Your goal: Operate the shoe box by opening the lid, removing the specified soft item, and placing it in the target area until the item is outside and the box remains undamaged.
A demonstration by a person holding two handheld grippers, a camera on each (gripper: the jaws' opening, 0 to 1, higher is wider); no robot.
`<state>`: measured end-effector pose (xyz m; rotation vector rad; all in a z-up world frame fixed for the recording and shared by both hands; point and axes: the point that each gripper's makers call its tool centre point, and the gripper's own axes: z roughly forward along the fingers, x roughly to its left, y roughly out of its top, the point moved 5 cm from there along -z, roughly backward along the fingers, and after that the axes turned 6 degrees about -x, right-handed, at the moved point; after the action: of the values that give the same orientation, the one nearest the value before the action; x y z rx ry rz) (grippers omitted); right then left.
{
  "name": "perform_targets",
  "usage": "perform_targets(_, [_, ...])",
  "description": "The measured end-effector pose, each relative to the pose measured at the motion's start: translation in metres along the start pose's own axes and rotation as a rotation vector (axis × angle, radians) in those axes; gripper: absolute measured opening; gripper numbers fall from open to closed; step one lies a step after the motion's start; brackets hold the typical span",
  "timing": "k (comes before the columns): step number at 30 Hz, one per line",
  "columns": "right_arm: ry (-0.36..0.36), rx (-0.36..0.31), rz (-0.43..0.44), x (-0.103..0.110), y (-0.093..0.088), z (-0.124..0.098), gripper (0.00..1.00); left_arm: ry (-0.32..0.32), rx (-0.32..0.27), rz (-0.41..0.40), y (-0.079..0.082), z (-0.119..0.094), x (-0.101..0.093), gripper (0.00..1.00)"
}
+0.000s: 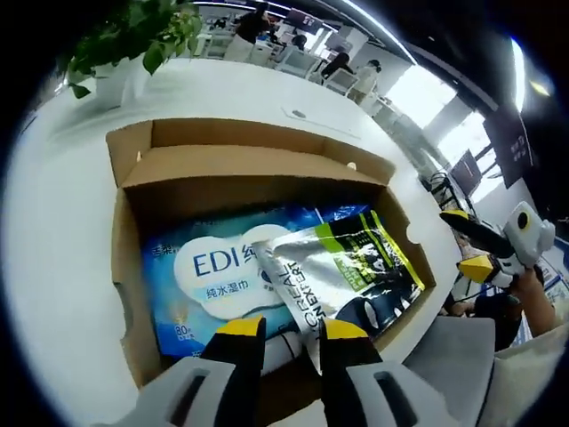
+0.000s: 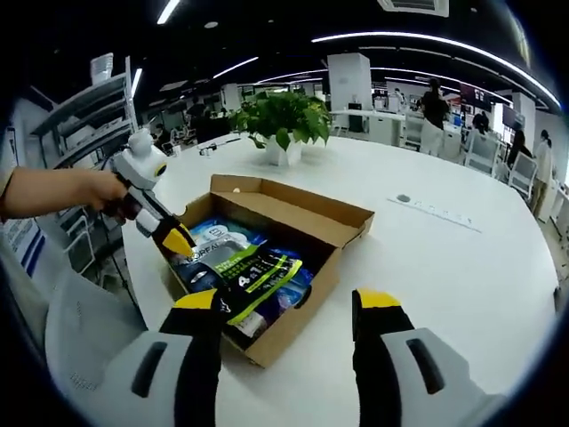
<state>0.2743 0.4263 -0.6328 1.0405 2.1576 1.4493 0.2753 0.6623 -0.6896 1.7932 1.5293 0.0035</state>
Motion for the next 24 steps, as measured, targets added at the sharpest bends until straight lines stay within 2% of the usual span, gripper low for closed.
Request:
perform_targets(4, [0.014,-0.002,0.023,0.006,-0.002,0.003,0.56,-0.034,0.009,-0.051,-0.005,0.007,-0.002,0.22])
perform_targets(9, [0.04,-0.002,0.054,0.014,-0.005,0.008,0.52,-0.057,0.003,-0.092,-0.004,0.008,-0.006,0.13])
perform_targets(17, [0.084,0.032,0.09,0.025,-0.008,0.021,0.47,-0.08,-0.014,-0.146,-0.004,0.009,-0.01,0.02])
perform_targets(21, [0.109,0.057,0.1,0.03,-0.01,0.027,0.39,-0.089,-0.022,-0.154,-0.004,0.009,-0.01,0.01])
perform_targets(24, [0.123,0.084,0.111,0.033,-0.013,0.033,0.38,-0.085,-0.023,-0.154,-0.004,0.009,-0.01,0.0])
